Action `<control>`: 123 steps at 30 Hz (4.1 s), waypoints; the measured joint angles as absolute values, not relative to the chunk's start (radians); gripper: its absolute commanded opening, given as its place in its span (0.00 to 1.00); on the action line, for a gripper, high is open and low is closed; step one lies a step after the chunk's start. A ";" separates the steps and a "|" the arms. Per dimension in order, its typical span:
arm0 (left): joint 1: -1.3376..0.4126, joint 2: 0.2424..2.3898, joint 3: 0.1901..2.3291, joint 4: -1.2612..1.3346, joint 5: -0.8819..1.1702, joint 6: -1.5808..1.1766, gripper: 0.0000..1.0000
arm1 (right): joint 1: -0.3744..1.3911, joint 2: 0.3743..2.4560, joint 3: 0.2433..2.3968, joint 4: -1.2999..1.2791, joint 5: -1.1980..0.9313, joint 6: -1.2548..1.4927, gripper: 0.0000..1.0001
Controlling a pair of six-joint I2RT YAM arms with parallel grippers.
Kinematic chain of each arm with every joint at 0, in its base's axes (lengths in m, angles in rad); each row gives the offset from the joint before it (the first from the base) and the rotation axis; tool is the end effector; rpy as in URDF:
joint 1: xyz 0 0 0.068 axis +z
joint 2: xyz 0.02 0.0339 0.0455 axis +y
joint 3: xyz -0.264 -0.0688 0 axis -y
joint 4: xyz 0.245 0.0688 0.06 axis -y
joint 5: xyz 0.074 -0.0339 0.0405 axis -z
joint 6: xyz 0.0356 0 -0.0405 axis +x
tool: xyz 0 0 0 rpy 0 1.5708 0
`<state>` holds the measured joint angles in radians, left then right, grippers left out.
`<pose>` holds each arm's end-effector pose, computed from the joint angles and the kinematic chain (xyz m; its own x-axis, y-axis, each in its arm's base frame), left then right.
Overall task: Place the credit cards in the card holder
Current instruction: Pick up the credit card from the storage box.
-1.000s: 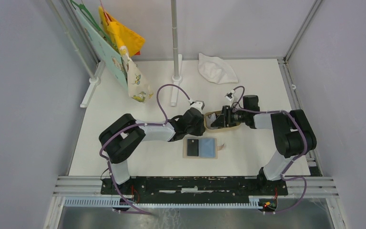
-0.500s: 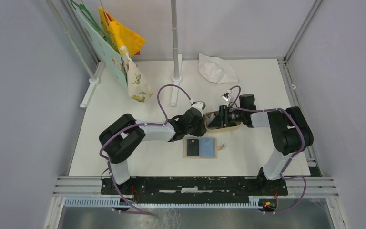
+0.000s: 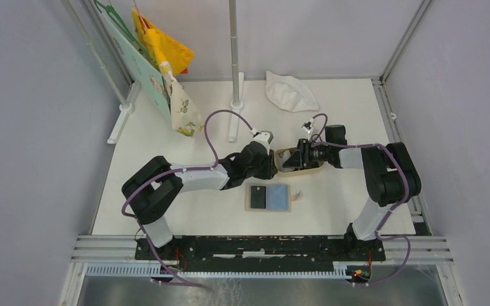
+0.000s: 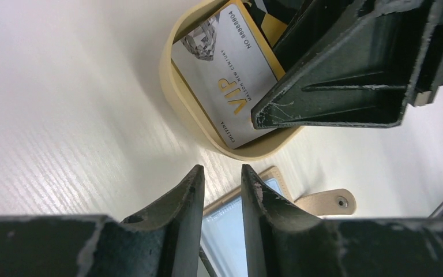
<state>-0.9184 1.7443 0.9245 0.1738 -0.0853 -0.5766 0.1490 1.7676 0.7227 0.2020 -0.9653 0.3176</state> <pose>0.2234 -0.2874 0.1695 -0.7155 0.0418 -0.6974 0.4299 0.8132 -0.3923 0.3014 0.0748 0.1203 -0.8967 0.0451 -0.4403 -0.3636 0.4922 0.7909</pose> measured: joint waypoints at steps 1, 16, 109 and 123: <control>-0.918 1.733 0.920 0.175 -0.088 -0.577 0.37 | 0.146 1.768 0.723 0.201 -0.967 0.318 0.45; -0.918 1.499 0.772 0.164 -0.129 -0.554 0.38 | 0.079 1.768 0.723 0.200 -0.973 0.343 0.35; -0.945 1.355 0.648 0.189 -0.129 -0.556 0.37 | 0.014 1.805 0.759 0.152 -1.007 0.377 0.00; -0.945 1.187 0.554 0.254 -0.105 -0.556 0.80 | -0.075 1.617 0.752 0.043 -0.915 0.254 0.00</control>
<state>-0.9451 1.1866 0.5537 0.2543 -0.1051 -0.5564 -0.0750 1.6165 0.7525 0.0425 -0.9150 0.2543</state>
